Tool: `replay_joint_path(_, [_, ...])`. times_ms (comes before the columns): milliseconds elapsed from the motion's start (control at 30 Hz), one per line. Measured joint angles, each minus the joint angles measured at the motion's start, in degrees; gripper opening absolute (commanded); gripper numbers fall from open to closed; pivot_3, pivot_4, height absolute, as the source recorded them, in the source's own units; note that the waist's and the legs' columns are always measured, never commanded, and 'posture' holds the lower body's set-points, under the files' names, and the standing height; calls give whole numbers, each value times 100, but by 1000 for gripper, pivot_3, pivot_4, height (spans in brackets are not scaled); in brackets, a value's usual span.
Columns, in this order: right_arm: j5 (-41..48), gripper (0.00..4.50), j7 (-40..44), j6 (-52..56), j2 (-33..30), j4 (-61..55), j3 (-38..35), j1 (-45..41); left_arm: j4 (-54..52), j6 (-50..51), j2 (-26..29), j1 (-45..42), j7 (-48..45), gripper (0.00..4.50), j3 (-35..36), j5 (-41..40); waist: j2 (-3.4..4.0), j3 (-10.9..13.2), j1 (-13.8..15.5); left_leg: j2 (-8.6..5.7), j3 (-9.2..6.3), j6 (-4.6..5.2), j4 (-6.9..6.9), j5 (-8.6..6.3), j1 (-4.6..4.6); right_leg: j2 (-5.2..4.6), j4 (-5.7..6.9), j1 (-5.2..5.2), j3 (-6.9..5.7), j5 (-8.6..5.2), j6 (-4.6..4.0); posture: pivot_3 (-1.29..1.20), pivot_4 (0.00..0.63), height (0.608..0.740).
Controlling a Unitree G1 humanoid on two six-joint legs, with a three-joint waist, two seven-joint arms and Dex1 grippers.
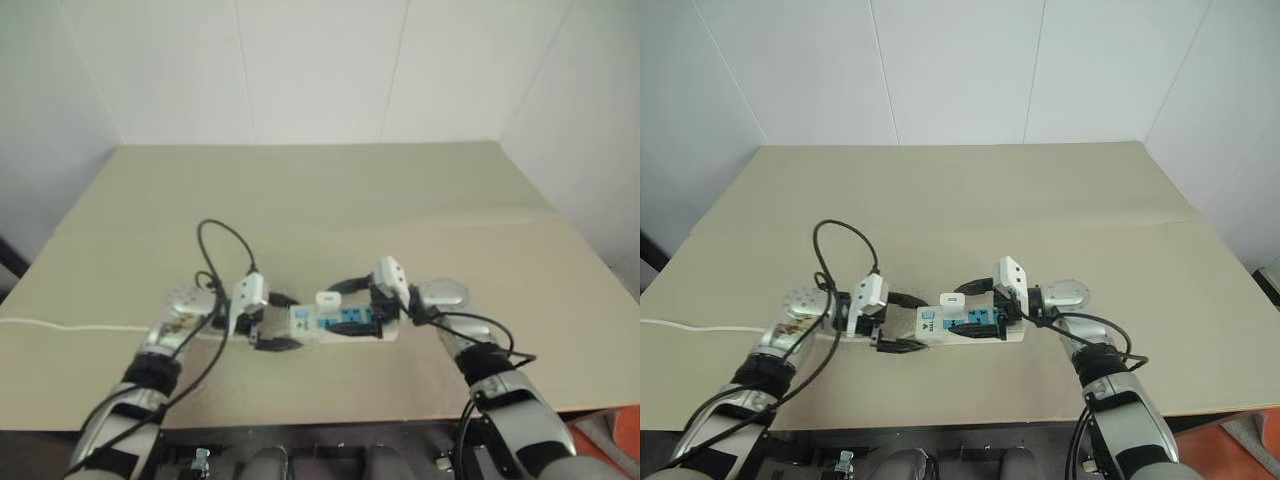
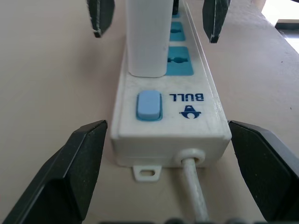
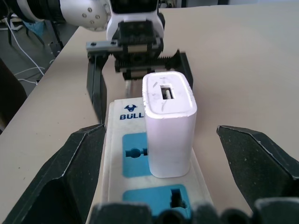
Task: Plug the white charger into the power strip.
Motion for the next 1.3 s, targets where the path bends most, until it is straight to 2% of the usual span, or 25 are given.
replay_joint_path(67, [85, 4500, 4, 60, -137, -434, -108, 240, -370, 42, 222, 112, -44, 4472, 144, -120, 4, 5, 11, 0, -1, -2, -2, -2, -9, -1, -7, -3, 0, 0, 0, 0, 150, 740])
replay_joint_path(167, [359, 4500, 37, 323, -852, -1326, -444, 872, -973, 346, 672, 362, -271, 4472, 347, -440, 14, 32, 63, -11, -1, -1, 0, -5, -52, -14, -11, -21, 0, 0, 1, 0, 150, 740])
replay_joint_path(200, [473, 4500, 37, 554, -1341, -1692, -726, 1247, -1239, 523, 927, 505, -376, 4472, 487, -593, 19, 45, 87, -13, -1, -1, 2, -4, -88, -17, -9, -54, 1, 1, 2, 0, 150, 740])
replay_joint_path(267, [690, 4500, 32, 844, -1789, -2061, -1088, 1589, -1466, 721, 1175, 653, -445, 4472, 677, -767, 22, 67, 82, -11, 4, -1, 3, -4, -121, -15, 2, -98, 4, 2, 0, 0, 150, 740])
replay_joint_path(367, [1091, 4500, 18, 1171, -2317, -2789, -1658, 1988, -1813, 895, 1387, 717, -587, 4472, 742, -939, 48, 128, 48, 1, 6, -1, 2, -4, -122, -4, 4, -101, 3, 2, -1, 0, 150, 740])
replay_joint_path(500, [1376, 4500, -29, 1447, -3084, -2997, -2738, 2696, -1649, 903, 1845, 760, -704, 4472, 1029, -973, 45, 174, 42, 5, 10, -1, 0, -4, -122, 0, -2, -97, 0, 1, -2, 0, 150, 740])
replay_joint_path(700, [1505, 4500, -145, 1461, -3170, -3049, -3216, 3161, -1484, 901, 1938, 660, -754, 4472, 1112, -976, 38, 183, -1, 6, 21, 0, 3, -3, -118, -2, -2, -91, 7, 5, 0, 0, 150, 740])
replay_joint_path(1067, [1474, 4500, -717, 1749, -3176, -3633, -3228, 3497, -1481, 912, 1909, 654, -696, 4472, 1110, -974, 36, 187, 5, 11, 22, 0, 3, -3, -120, 2, -3, -92, 6, 6, -1, 0, 150, 740])
replay_joint_path(1300, [1474, 4500, -771, 1859, -3176, -3669, -3205, 3509, -1484, 1026, 1909, 655, -633, 4472, 1110, -974, 36, 187, -7, 13, 22, -1, 4, -3, -117, 3, 3, -91, 6, 6, -1, 0, 150, 740])
